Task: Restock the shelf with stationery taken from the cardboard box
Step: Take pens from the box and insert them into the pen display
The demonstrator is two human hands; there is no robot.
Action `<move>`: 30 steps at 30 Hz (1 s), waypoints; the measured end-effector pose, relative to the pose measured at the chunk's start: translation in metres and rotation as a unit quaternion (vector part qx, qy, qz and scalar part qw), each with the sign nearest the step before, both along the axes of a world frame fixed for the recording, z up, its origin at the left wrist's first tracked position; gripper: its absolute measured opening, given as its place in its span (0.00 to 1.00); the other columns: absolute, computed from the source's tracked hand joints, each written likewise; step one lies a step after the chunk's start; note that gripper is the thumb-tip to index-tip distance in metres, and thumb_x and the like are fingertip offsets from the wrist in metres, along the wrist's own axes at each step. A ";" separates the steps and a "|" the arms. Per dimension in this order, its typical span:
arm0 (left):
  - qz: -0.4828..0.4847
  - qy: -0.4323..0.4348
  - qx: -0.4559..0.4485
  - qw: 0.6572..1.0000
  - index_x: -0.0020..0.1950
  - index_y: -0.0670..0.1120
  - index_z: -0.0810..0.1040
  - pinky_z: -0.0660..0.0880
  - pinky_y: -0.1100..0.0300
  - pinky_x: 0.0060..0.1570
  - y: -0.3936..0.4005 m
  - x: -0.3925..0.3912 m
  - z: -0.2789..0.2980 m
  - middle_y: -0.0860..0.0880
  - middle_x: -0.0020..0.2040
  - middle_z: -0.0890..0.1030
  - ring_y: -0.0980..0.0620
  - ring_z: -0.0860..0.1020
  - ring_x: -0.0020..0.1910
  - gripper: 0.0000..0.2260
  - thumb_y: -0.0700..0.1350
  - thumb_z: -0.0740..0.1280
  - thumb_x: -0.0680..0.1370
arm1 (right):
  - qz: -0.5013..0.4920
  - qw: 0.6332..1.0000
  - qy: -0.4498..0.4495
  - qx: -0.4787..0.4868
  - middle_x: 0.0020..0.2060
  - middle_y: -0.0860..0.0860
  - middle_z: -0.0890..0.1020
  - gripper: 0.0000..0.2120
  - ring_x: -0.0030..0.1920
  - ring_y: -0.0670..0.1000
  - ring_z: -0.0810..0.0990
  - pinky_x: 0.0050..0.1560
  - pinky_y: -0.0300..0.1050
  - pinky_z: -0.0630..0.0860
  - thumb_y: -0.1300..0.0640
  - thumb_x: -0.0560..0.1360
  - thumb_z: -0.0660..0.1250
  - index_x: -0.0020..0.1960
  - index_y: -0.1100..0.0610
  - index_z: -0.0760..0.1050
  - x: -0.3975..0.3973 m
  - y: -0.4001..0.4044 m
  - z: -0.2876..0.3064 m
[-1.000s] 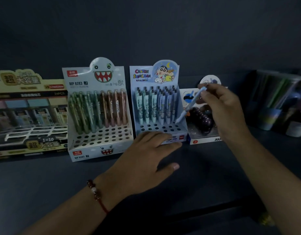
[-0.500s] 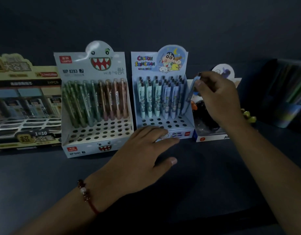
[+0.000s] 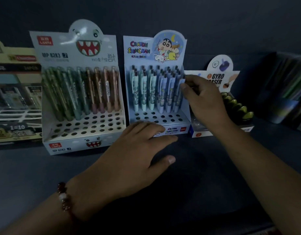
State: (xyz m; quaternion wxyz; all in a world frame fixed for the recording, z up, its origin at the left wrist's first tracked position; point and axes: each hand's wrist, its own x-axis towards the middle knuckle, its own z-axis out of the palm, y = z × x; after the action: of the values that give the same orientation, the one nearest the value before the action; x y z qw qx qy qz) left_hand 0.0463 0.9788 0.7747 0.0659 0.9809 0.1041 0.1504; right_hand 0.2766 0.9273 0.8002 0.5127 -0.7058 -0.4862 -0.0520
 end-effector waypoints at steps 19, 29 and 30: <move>-0.159 -0.077 -0.129 0.976 0.69 0.69 0.68 0.64 0.75 0.62 -0.113 -0.006 0.014 0.71 0.69 0.68 0.69 0.66 0.69 0.19 0.66 0.59 0.78 | 0.027 0.974 -0.117 -0.193 0.69 0.33 0.69 0.24 0.70 0.31 0.62 0.68 0.27 0.58 0.38 0.76 0.63 0.71 0.39 0.68 -0.062 -0.262 -0.005; -0.447 0.136 -0.225 0.855 0.68 0.73 0.66 0.63 0.69 0.64 -0.425 0.034 -0.097 0.75 0.70 0.63 0.72 0.60 0.70 0.20 0.68 0.59 0.76 | -0.325 0.899 0.082 -0.281 0.70 0.28 0.65 0.24 0.72 0.34 0.60 0.70 0.27 0.54 0.31 0.75 0.59 0.69 0.31 0.64 -0.234 -0.658 -0.131; -0.472 0.162 -0.232 0.835 0.68 0.74 0.65 0.64 0.67 0.64 -0.459 0.035 -0.109 0.75 0.69 0.62 0.73 0.59 0.70 0.20 0.68 0.59 0.76 | -0.368 0.880 0.125 -0.273 0.69 0.30 0.67 0.24 0.72 0.35 0.62 0.70 0.28 0.55 0.31 0.75 0.59 0.70 0.33 0.66 -0.261 -0.688 -0.143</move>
State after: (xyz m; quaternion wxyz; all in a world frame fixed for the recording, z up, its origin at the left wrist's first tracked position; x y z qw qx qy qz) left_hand 0.0814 0.5201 0.6652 0.3367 0.8774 -0.3301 -0.0884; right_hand 0.0152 0.2395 0.6574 0.3001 -0.9465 -0.1180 -0.0137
